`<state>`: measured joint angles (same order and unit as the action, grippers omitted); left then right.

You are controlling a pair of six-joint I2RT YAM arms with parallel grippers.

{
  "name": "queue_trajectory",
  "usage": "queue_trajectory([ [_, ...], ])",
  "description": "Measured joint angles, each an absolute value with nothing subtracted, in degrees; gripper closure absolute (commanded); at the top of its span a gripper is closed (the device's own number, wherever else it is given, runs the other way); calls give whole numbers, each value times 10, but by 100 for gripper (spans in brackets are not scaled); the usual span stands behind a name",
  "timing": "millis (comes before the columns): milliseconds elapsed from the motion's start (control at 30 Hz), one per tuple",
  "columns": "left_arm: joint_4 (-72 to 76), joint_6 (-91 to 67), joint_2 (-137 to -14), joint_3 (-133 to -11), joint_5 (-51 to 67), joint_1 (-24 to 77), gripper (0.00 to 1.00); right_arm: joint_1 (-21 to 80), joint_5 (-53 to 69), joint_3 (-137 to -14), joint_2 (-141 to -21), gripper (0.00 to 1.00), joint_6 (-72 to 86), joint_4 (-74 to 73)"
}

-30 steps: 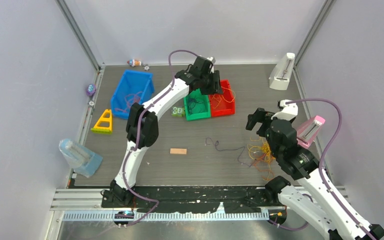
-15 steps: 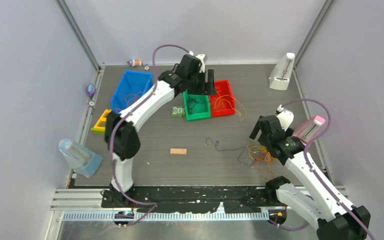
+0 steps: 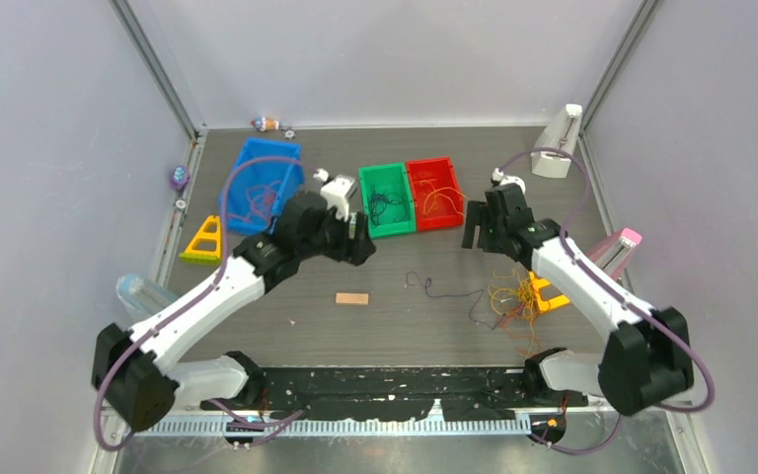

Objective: Untangle the cables

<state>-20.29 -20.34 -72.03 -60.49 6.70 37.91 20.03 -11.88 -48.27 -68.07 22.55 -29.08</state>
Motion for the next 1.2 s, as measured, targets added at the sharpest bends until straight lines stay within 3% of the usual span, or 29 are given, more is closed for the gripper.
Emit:
queue_trajectory([
  [233, -132, -174, -567, -415, -8, 379, 30, 200, -129, -579, -829, 42, 158, -270],
  [500, -14, -159, -497, -297, -68, 379, 32, 200, -158, -649, -930, 53, 120, -270],
  [567, 13, -158, -484, -274, -77, 379, 32, 200, -164, -656, -938, 62, 114, -271],
  [667, 42, -158, -473, -250, -90, 379, 32, 201, -169, -666, -947, 86, 105, -274],
  [733, 58, -158, -470, -238, -96, 379, 32, 202, -174, -673, -955, 94, 100, -274],
  [1200, 109, -161, -442, -207, -112, 379, 33, 284, -263, -782, -987, 95, 59, -302],
])
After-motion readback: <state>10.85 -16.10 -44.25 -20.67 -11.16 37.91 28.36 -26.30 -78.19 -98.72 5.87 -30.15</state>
